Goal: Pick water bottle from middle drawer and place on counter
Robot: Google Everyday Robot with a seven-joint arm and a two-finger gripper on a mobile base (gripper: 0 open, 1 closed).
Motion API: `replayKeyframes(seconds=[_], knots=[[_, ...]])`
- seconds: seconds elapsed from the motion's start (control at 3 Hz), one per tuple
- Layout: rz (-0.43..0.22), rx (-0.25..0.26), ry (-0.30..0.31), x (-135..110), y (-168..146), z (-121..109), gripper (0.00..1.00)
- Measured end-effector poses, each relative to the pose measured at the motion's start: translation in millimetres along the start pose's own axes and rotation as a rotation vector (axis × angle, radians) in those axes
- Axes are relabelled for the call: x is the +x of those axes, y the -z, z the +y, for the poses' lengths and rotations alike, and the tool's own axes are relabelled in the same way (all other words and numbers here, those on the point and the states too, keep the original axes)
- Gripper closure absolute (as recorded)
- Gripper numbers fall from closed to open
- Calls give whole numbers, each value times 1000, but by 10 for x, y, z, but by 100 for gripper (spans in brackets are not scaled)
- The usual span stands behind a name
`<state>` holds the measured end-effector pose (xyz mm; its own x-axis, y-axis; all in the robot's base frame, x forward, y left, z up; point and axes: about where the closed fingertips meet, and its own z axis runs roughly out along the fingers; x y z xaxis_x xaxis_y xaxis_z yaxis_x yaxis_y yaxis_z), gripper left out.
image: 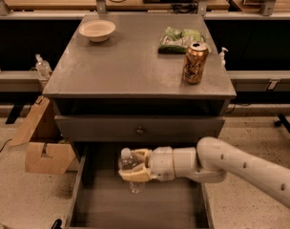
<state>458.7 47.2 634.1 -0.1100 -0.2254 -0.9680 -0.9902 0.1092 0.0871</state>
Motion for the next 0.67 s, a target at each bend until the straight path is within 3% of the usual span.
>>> replayKeyframes(seconds=[0.33,0.67], knots=[[36,49,30,-983,378,-189,100],[66,134,87,-2064,606,-466,100]])
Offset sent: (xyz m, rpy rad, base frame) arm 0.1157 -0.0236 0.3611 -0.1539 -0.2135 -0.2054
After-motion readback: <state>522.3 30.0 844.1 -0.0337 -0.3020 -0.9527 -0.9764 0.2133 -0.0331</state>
